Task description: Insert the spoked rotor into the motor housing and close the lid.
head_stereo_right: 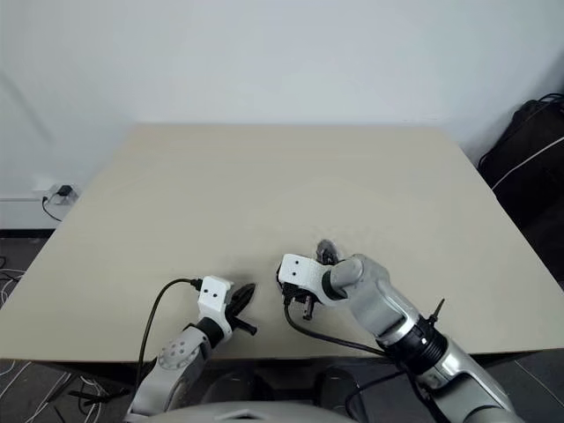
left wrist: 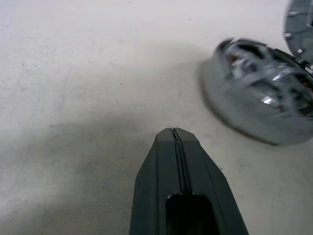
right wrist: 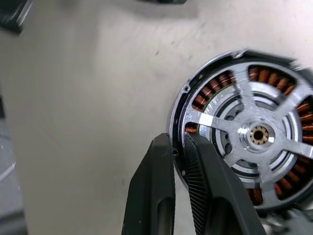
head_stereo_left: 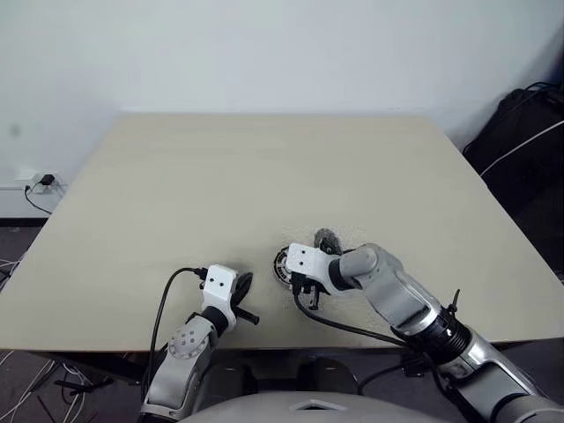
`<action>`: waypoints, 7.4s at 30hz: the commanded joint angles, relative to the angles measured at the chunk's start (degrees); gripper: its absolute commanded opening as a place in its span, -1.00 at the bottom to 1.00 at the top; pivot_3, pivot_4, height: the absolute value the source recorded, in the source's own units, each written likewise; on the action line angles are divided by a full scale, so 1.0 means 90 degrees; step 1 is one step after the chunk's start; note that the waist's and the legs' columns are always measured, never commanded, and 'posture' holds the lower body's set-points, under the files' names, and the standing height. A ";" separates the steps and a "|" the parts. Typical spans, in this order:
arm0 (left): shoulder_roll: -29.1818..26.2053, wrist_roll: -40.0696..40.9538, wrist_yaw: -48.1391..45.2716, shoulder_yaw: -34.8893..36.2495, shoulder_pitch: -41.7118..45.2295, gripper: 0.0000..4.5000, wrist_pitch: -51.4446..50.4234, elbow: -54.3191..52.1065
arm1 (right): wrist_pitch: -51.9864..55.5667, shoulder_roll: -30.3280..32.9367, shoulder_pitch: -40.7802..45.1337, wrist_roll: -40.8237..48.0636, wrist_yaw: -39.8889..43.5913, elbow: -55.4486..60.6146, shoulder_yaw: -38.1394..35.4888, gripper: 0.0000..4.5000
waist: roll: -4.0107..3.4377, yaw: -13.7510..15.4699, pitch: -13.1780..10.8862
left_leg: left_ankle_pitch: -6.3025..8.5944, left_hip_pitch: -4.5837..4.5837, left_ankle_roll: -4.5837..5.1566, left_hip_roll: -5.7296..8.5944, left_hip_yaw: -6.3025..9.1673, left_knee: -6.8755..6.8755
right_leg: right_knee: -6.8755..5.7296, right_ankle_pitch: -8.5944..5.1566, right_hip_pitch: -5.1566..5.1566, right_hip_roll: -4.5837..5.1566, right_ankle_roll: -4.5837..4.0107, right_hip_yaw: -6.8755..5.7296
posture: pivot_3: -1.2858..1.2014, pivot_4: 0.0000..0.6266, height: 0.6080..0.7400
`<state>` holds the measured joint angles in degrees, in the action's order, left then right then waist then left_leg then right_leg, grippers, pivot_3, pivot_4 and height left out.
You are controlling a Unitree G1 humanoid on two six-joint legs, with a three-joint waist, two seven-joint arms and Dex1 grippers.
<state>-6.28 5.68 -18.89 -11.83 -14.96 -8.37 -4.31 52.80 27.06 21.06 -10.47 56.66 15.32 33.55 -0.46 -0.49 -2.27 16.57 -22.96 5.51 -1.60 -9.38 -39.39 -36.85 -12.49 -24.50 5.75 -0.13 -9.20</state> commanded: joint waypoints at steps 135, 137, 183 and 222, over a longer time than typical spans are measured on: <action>-0.0712 0.0469 -0.1453 -0.0111 0.0042 -1.00 0.1112 -0.0420 | -0.2777 -0.0852 -0.0991 0.1729 -0.1722 -0.1585 -0.1717 0.99 | -0.0046 -0.0012 0.0095 | -0.0003 0.0016 -0.0004 -0.0001 -0.0013 0.0018 | 0.0001 -0.0002 0.0002 -0.0014 -0.0003 0.0023 | 0.03 -1.00 1.00; -0.0709 0.0467 -0.1461 -0.0107 0.0032 -1.00 0.1151 -0.0382 | -0.2801 -0.0890 -0.1006 0.1712 -0.1791 -0.1691 -0.1738 0.99 | -0.0046 -0.0010 0.0095 | -0.0003 0.0017 -0.0003 -0.0001 -0.0013 0.0018 | 0.0001 -0.0002 0.0002 -0.0014 -0.0003 0.0023 | 0.03 -1.00 1.00; -0.0218 0.0552 -0.0767 0.0158 0.0306 -1.00 0.0574 -0.0411 | -0.2286 -0.0626 -0.0720 0.1265 -0.2014 -0.1802 -0.1468 0.42 | -0.0047 -0.0010 0.0095 | 0.0007 0.0021 0.0015 -0.0001 -0.0012 0.0017 | 0.0000 0.0002 0.0007 -0.0012 0.0004 0.0025 | 0.03 -1.00 1.00; 0.0003 0.1545 -0.1081 0.0447 0.2838 -1.00 -0.3124 0.0729 | -0.2194 -0.0583 -0.0701 0.1250 -0.2077 -0.1724 -0.1467 0.42 | -0.0038 -0.0012 0.0096 | -0.0016 0.0024 -0.0021 0.0001 -0.0009 0.0014 | -0.0001 0.0008 0.0013 -0.0017 0.0011 0.0032 | 0.03 -1.00 1.00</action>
<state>-6.64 19.15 -27.77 -7.54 9.42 -36.84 2.32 31.95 20.67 14.33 2.35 39.27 0.41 20.92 -0.80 -0.60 -1.40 16.43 -22.74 5.32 -1.59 -9.46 -39.27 -36.85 -12.42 -24.38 5.60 -0.03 -8.91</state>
